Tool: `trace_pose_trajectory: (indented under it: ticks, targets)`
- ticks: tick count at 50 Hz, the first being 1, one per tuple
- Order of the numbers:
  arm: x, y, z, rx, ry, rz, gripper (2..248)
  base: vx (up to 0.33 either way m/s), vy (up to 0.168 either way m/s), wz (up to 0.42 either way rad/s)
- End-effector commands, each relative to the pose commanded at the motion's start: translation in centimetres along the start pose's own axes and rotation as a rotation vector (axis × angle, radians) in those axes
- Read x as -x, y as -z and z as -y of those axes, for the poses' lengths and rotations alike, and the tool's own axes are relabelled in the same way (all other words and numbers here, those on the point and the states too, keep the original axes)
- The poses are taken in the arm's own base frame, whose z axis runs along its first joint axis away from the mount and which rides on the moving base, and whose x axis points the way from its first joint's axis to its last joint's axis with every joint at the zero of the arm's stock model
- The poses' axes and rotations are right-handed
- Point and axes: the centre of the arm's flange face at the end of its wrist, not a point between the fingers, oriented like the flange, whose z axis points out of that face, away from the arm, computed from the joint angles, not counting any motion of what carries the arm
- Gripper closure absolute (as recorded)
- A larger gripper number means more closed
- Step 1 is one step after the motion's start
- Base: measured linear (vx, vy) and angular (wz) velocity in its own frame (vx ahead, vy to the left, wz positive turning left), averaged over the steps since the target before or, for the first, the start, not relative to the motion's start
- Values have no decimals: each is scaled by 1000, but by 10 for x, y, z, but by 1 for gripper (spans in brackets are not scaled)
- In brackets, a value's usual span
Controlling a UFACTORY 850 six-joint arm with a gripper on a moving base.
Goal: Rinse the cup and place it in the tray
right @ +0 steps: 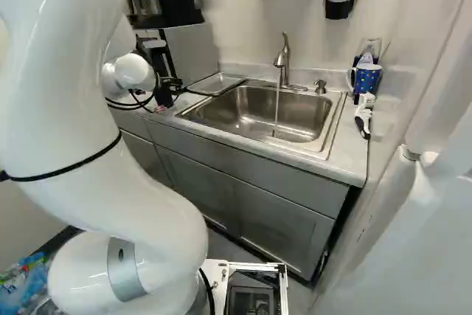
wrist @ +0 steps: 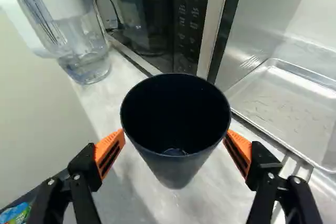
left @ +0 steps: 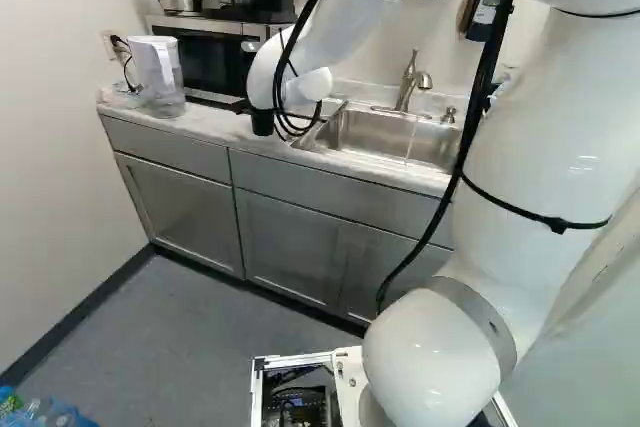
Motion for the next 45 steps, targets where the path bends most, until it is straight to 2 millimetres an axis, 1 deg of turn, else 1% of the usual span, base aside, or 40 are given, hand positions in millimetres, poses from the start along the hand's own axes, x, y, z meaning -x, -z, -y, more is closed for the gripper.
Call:
trace_pose_trajectory:
  ticks: [27, 45]
  targets:
    - [17, 0, 5, -10, 4, -104, 3, 0, 0, 0]
    - [17, 4, 6, -12, 5, -120, 3, 0, 0, 0]
